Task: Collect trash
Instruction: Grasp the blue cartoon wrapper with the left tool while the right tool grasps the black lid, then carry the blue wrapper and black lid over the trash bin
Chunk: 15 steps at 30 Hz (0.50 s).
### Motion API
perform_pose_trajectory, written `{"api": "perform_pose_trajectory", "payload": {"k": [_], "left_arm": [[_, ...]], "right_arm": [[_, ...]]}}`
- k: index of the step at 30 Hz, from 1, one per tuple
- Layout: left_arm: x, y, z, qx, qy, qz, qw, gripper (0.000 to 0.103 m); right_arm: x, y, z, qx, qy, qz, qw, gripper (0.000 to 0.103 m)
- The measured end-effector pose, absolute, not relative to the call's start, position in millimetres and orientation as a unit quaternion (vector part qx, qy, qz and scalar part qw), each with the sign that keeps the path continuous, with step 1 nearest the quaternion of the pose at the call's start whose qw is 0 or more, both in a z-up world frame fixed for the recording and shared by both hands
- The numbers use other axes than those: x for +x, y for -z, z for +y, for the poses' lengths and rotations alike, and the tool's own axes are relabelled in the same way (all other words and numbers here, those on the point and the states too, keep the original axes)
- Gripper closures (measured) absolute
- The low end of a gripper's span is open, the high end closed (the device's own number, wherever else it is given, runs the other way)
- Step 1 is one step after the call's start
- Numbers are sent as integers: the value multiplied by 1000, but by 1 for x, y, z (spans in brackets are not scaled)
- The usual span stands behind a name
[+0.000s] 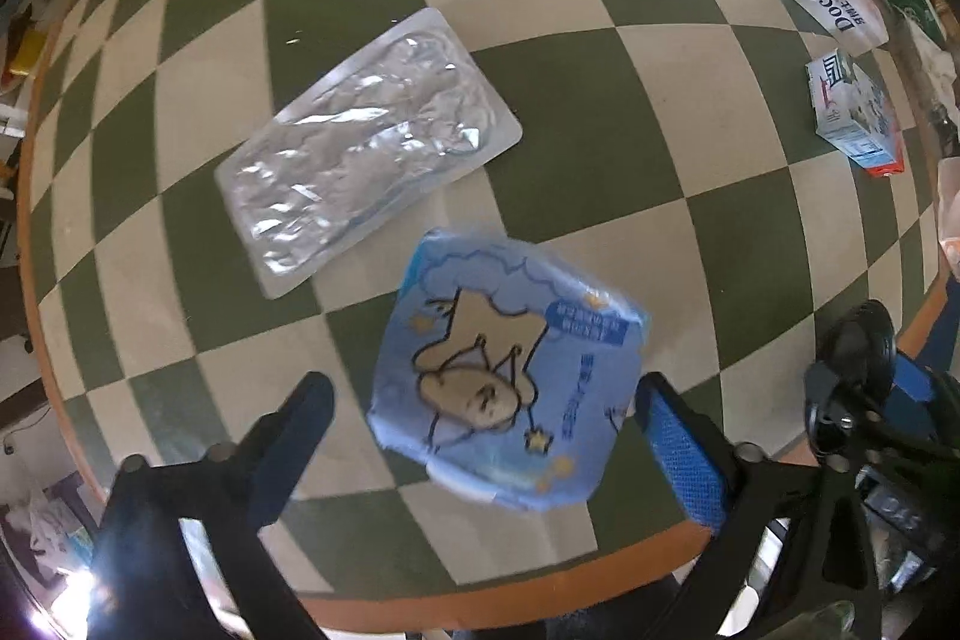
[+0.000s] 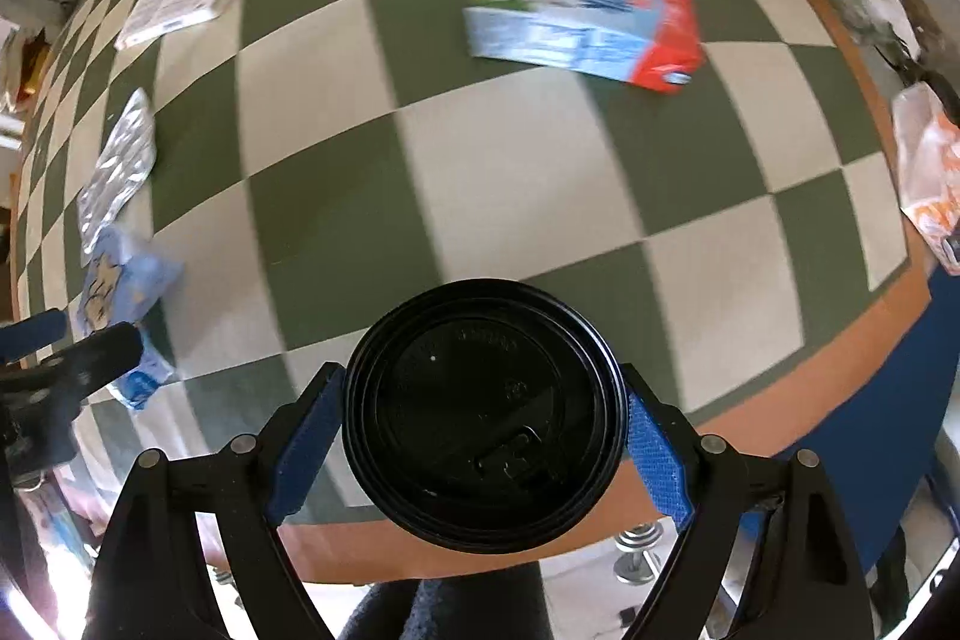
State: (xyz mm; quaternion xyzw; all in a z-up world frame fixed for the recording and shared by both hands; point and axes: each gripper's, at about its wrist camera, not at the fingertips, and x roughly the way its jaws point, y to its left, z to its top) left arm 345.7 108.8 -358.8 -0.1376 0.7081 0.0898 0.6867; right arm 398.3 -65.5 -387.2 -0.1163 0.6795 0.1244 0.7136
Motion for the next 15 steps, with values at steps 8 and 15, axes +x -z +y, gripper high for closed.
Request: {"api": "perform_pose_trajectory", "payload": {"k": [8,15], "left_arm": [[333,341,109,-150,-95,688,704,44],[294,307,114,-180,-108,656,725,44]], "right_arm": [[401,377,-79,-94,-125,675,721,15],[375,350,-63,-81,-150,657,734,15]]}}
